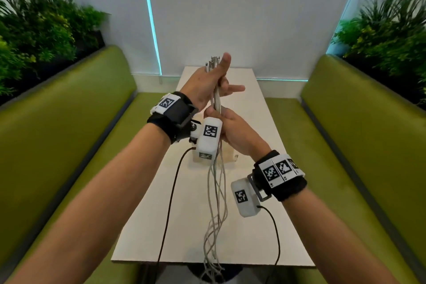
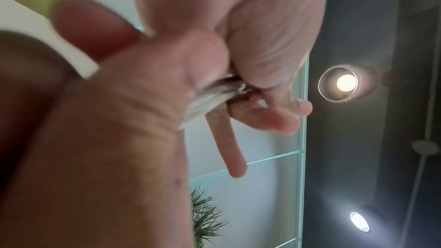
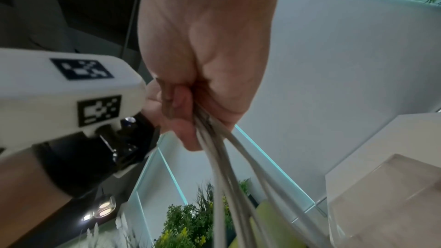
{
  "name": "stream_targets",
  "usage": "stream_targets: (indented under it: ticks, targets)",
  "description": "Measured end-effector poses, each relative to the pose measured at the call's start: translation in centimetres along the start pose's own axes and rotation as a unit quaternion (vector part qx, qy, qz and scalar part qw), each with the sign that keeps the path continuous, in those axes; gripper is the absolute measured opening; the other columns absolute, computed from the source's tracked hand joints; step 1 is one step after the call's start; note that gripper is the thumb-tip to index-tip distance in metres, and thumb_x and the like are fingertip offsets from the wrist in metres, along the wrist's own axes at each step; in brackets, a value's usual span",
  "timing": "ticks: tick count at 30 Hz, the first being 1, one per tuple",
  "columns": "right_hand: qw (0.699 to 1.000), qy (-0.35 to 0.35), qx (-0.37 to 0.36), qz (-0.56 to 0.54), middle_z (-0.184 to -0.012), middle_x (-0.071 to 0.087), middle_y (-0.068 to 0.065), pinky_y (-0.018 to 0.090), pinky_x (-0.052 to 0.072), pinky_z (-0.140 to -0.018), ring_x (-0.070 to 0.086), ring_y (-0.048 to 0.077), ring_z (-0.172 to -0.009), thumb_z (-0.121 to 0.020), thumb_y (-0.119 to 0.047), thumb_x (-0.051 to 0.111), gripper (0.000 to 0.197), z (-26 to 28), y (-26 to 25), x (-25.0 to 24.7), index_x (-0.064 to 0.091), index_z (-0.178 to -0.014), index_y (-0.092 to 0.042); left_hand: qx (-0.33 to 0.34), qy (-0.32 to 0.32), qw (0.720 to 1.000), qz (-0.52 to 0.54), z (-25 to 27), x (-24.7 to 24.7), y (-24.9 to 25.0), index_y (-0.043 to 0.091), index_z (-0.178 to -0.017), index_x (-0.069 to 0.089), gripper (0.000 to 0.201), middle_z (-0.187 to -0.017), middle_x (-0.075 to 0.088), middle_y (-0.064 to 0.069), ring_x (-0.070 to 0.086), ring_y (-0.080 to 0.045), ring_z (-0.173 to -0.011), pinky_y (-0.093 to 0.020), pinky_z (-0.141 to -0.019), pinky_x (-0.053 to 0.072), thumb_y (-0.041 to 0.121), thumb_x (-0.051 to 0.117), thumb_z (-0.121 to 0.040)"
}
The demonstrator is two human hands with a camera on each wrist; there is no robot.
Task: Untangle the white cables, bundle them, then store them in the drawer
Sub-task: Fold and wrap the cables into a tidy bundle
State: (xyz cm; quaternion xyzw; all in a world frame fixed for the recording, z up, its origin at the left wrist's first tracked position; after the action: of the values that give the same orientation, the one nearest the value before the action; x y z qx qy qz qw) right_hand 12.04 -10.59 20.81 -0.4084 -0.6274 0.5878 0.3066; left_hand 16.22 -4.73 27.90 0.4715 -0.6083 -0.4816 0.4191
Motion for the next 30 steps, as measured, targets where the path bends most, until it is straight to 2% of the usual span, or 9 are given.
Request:
stream_targets:
  ticks: [3, 5, 8, 12, 16, 20, 23, 27, 30]
  targets:
    - [0.999, -0.008, -0.002, 0.048, -0.073, 0.062, -0.006, 0.019, 0.045, -0.061, 0.059, 0.003, -0.064, -0.097, -0.042, 0.042, 0.035, -0.1, -0.6, -0.6, 0.058, -0.097, -0.011, 0.005, -0.029, 0.997, -0.067, -0.4, 0.4, 0.0, 0.014, -0.070, 0.044, 0.058, -0.067, 0.072, -0.005, 0.071, -0.027, -0.094, -0.045, -0.097, 0.047, 0.072, 0.044, -0.073]
    - [0.999, -0.001, -0.022, 0.045, -0.093, 0.070, 0.004, 0.025, 0.051, -0.076, 0.067, 0.012, -0.084, -0.093, -0.048, 0.045, 0.047, -0.5, -1.7, -1.3, 0.062, -0.108, -0.007, -0.001, -0.055, 0.988, -0.147, -0.7, 0.4, -0.2, 0.009, -0.080, 0.054, 0.077, -0.097, 0.075, -0.005, 0.065, -0.030, -0.102, -0.026, -0.074, 0.049, 0.082, 0.033, -0.071]
    - [1.000, 0.003, -0.020, 0.012, -0.103, 0.069, 0.018, 0.043, 0.053, -0.091, 0.068, 0.028, -0.094, -0.097, -0.032, 0.048, 0.035, -1.1, -3.0, -1.8, 0.060, -0.110, -0.002, 0.025, -0.038, 0.964, -0.261, -0.9, 0.0, 0.7, 0.028, -0.109, 0.070, 0.090, -0.125, 0.064, -0.005, 0.056, -0.019, -0.094, -0.012, -0.060, 0.038, 0.089, 0.021, -0.065]
    - [0.999, 0.014, -0.022, -0.039, -0.075, 0.066, 0.010, 0.041, 0.057, -0.078, 0.068, 0.027, -0.072, -0.098, -0.014, 0.048, 0.014, -1.8, -3.9, -2.4, 0.051, -0.109, -0.006, 0.036, -0.023, 0.963, -0.265, -0.7, -0.2, 1.5, 0.015, -0.102, 0.066, 0.101, -0.109, 0.065, 0.008, 0.059, 0.005, -0.088, -0.018, -0.074, 0.040, 0.090, 0.023, -0.049]
    - [0.993, 0.037, -0.022, -0.108, -0.062, 0.054, 0.002, 0.029, 0.053, -0.062, 0.056, 0.017, -0.057, -0.101, -0.015, 0.039, 0.015, -2.0, -4.3, -2.6, 0.050, -0.099, -0.004, 0.049, -0.029, 0.980, -0.193, -0.3, -0.9, 0.5, 0.022, -0.112, 0.048, 0.091, -0.066, 0.059, 0.012, 0.050, -0.007, -0.046, -0.027, -0.056, 0.047, 0.091, 0.036, -0.053]
    - [0.983, 0.083, -0.039, -0.159, -0.078, 0.057, 0.008, 0.035, 0.052, -0.068, 0.057, 0.020, -0.068, -0.097, -0.023, 0.049, 0.021, -2.3, -4.1, -3.4, 0.057, -0.103, -0.004, 0.012, -0.043, 0.998, -0.050, 1.0, -0.6, -3.4, 0.015, -0.133, 0.037, 0.117, -0.079, 0.055, -0.003, 0.059, -0.010, -0.061, -0.030, -0.056, 0.054, 0.089, 0.057, -0.045]
    - [0.964, 0.115, -0.035, -0.236, -0.069, 0.054, 0.003, 0.032, 0.045, -0.068, 0.054, 0.015, -0.061, -0.098, -0.018, 0.047, 0.017, -2.6, -4.0, -3.9, 0.055, -0.087, -0.009, 0.016, -0.055, 0.998, -0.008, 2.1, 0.5, -5.6, 0.012, -0.131, 0.041, 0.090, -0.111, 0.061, -0.017, 0.067, -0.028, -0.090, -0.046, -0.076, 0.058, 0.074, 0.053, -0.067]
    - [0.948, 0.116, -0.031, -0.294, -0.056, 0.038, -0.003, 0.025, 0.039, -0.053, 0.040, 0.011, -0.049, -0.099, -0.023, 0.045, 0.016, -2.9, -4.4, -3.9, 0.050, -0.095, -0.008, 0.047, -0.021, 0.999, -0.013, 3.6, 1.8, -6.5, 0.019, -0.097, 0.048, 0.022, -0.063, 0.047, 0.004, 0.042, -0.006, -0.051, -0.019, -0.051, 0.038, 0.040, 0.044, -0.096]
    - [0.951, 0.112, -0.039, -0.284, -0.054, 0.036, -0.005, 0.024, 0.038, -0.049, 0.038, 0.010, -0.047, -0.100, -0.030, 0.042, 0.024, -3.2, -4.7, -4.3, 0.050, -0.094, -0.008, 0.049, -0.003, 0.999, -0.015, 4.2, 2.0, -7.5, 0.019, -0.089, 0.046, 0.021, -0.056, 0.039, 0.012, 0.032, -0.003, -0.049, -0.017, -0.048, 0.028, 0.037, 0.041, -0.099]
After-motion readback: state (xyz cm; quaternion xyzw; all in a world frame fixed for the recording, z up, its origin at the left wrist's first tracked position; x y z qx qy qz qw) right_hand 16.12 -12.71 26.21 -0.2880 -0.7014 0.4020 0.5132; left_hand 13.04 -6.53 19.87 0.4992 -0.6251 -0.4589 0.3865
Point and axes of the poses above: each hand's wrist, its own z-axis away from the middle knuckle, its own x-axis out of the palm, y = z × x, the point moved 7 cm from there along -z, towards the middle knuckle
